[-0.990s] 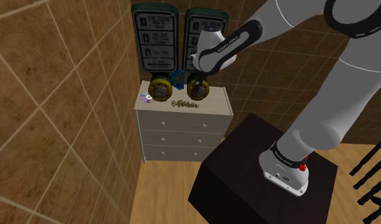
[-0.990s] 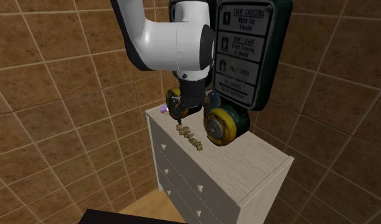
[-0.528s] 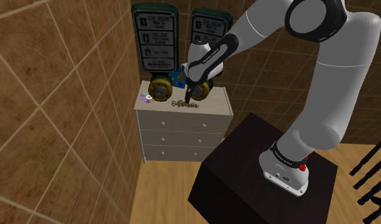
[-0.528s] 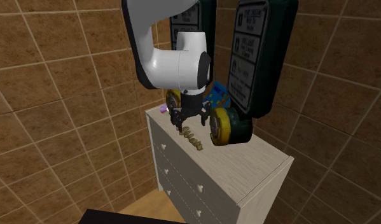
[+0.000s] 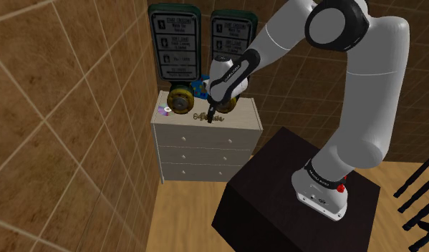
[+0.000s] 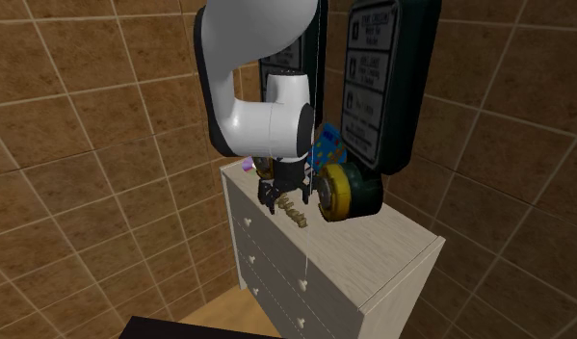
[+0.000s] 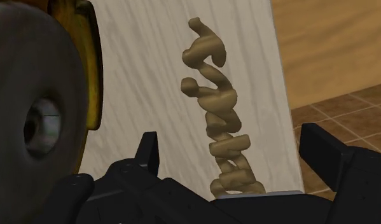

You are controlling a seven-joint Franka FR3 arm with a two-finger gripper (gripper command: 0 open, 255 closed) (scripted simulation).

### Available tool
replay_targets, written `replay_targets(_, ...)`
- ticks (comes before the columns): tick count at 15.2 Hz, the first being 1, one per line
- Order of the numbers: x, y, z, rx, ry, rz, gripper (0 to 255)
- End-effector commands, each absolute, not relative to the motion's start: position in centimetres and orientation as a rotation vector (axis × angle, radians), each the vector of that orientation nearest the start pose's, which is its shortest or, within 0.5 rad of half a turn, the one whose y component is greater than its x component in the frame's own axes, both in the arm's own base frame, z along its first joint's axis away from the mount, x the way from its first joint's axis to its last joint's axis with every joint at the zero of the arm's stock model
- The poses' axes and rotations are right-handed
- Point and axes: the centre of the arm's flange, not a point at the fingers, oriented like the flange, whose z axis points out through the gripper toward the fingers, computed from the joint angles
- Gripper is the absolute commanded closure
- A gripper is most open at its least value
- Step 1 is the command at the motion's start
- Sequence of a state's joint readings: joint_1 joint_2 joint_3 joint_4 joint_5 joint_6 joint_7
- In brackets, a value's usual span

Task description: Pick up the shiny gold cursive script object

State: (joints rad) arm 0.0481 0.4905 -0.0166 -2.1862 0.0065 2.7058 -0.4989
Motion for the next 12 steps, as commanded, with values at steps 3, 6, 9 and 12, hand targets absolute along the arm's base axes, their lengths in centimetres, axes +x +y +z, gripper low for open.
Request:
replay_targets(3, 55.7, 1.4, 16.0, -3.047, -0.813, -0.036, 255)
replay_targets(6, 55.7, 1.4, 15.9, -3.047, -0.813, -0.036, 255)
replay_targets(9, 55.8, 1.4, 15.9, -3.047, -0.813, -0.036, 255)
replay_targets(12, 55.8, 1.5, 16.9, -3.047, -0.813, -0.036, 255)
